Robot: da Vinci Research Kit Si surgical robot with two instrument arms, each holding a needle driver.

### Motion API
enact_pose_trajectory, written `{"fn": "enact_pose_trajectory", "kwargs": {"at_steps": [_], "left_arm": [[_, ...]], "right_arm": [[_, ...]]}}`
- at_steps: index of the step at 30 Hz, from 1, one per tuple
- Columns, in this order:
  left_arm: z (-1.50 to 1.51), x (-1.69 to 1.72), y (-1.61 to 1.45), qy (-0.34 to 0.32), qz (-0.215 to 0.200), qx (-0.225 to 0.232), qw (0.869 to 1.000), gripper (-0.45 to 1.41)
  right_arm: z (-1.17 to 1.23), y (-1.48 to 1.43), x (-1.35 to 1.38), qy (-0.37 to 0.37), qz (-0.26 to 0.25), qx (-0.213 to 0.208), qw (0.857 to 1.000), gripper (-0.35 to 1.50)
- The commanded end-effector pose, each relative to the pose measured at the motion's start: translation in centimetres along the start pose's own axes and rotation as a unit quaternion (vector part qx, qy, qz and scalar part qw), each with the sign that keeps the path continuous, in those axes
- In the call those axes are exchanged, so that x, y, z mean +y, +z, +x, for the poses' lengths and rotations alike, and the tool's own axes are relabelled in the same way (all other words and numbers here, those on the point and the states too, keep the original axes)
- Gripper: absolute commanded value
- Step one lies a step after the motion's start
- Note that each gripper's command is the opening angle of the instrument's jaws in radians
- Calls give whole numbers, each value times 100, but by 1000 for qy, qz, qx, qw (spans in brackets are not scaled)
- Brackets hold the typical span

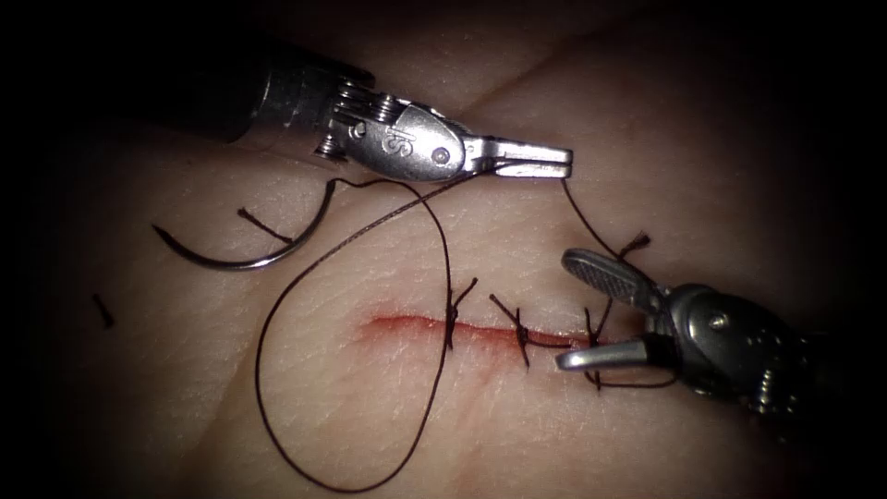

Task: Wound Closure

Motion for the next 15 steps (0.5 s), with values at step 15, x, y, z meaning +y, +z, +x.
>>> {"fn": "enact_pose_trajectory", "kwargs": {"at_steps": [15], "left_arm": [[7, 78, 36, -6, -16, 12, 1000, -45]], "right_arm": [[5, -23, 27, -2, -86, -3, 996, 96]]}}
